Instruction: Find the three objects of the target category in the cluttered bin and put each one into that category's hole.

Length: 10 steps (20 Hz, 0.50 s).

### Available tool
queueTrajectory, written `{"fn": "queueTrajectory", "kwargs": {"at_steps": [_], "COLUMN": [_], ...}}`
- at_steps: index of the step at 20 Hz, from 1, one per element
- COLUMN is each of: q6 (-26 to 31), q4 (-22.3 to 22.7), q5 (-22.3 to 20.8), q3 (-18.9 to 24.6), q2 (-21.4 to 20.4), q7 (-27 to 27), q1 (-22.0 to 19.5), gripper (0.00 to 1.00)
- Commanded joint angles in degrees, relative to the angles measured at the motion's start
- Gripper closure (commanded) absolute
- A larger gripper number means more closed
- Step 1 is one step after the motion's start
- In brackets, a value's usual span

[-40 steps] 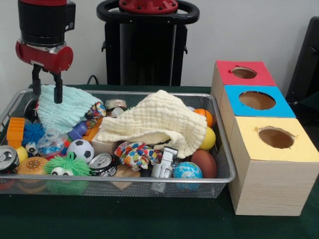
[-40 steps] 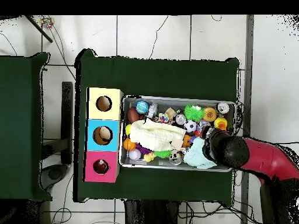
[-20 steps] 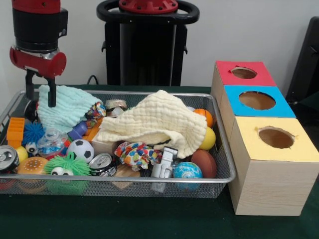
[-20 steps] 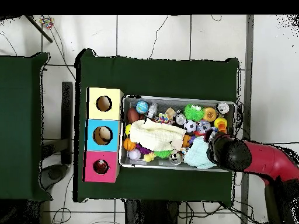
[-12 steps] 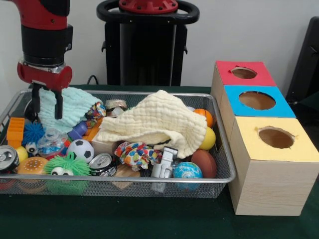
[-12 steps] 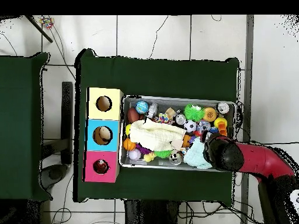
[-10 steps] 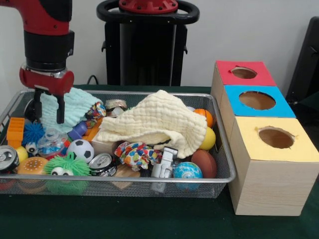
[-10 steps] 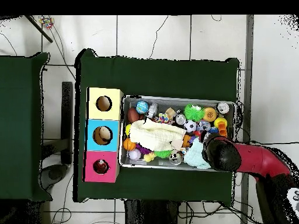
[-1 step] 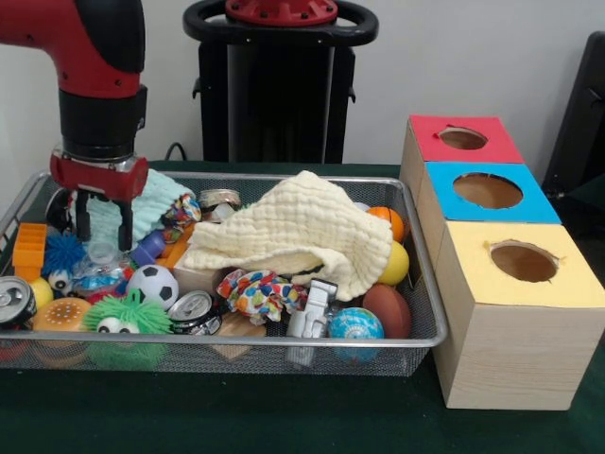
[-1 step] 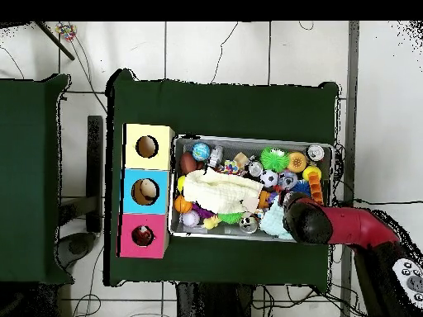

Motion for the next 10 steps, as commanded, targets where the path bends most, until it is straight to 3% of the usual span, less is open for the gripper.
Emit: {"fn": "queueTrajectory", "kwargs": {"at_steps": [1, 7, 10], "q6": [0.71, -1.52, -2.88], "q4": [-5.91, -8.82, -9.74], "q5": [-6.68, -11.68, -12.14], "q3": [-2.94, -8.9, -11.4], "q2": [5.69, 9.73, 10.82], "q7": [-3.25, 1.76, 3.97], "q1": [2.89, 9.28, 11.69], "gripper": [0.0, 0.0, 0.0]}}
